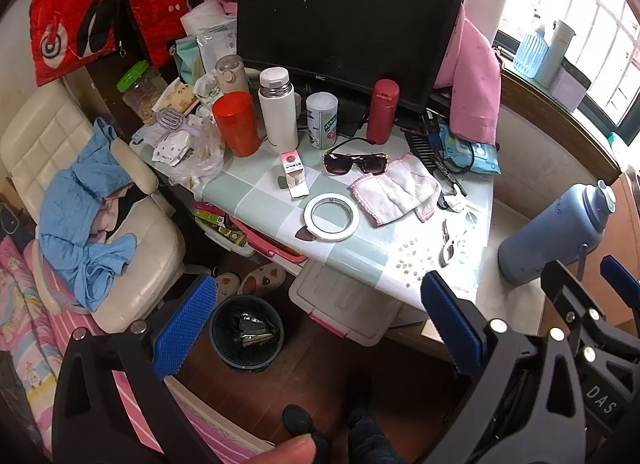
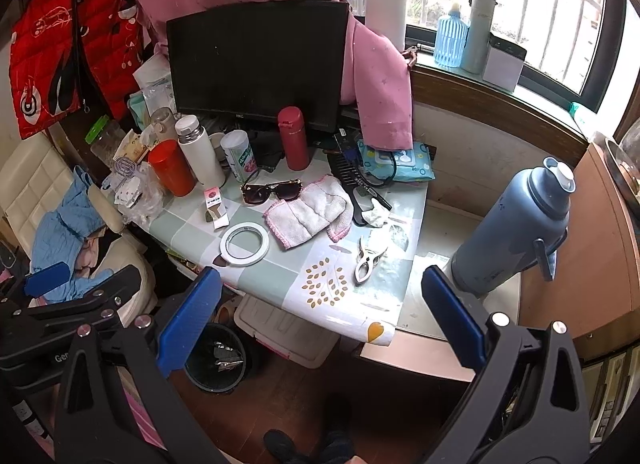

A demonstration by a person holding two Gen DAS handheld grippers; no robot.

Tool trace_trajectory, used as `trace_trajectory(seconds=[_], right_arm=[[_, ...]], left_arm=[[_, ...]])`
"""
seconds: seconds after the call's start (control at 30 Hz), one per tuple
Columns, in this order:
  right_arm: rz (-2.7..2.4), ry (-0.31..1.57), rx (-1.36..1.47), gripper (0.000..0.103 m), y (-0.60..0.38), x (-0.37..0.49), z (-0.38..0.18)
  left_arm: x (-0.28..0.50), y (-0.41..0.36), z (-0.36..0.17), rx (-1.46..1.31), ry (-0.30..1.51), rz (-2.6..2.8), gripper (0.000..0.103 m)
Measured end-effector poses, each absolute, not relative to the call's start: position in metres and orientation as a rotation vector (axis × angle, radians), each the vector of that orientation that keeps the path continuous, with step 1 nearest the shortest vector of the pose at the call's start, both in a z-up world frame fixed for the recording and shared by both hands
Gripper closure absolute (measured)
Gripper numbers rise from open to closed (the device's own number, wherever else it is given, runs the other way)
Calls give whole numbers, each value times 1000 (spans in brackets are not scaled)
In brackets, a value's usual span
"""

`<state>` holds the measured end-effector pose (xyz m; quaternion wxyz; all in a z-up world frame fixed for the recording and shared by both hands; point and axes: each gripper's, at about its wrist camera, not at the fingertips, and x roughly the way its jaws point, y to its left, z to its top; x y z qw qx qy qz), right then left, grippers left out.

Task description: Collect trash

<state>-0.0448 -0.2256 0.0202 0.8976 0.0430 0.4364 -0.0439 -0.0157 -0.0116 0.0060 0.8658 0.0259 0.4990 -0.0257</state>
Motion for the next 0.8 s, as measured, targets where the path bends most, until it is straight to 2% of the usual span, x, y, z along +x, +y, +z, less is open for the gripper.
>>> trace_trajectory(seconds=[0.8], right_arm=[[-138, 863, 103, 4, -198, -82, 20]], left_arm=[[-23, -9, 14, 55, 1035, -88, 4]])
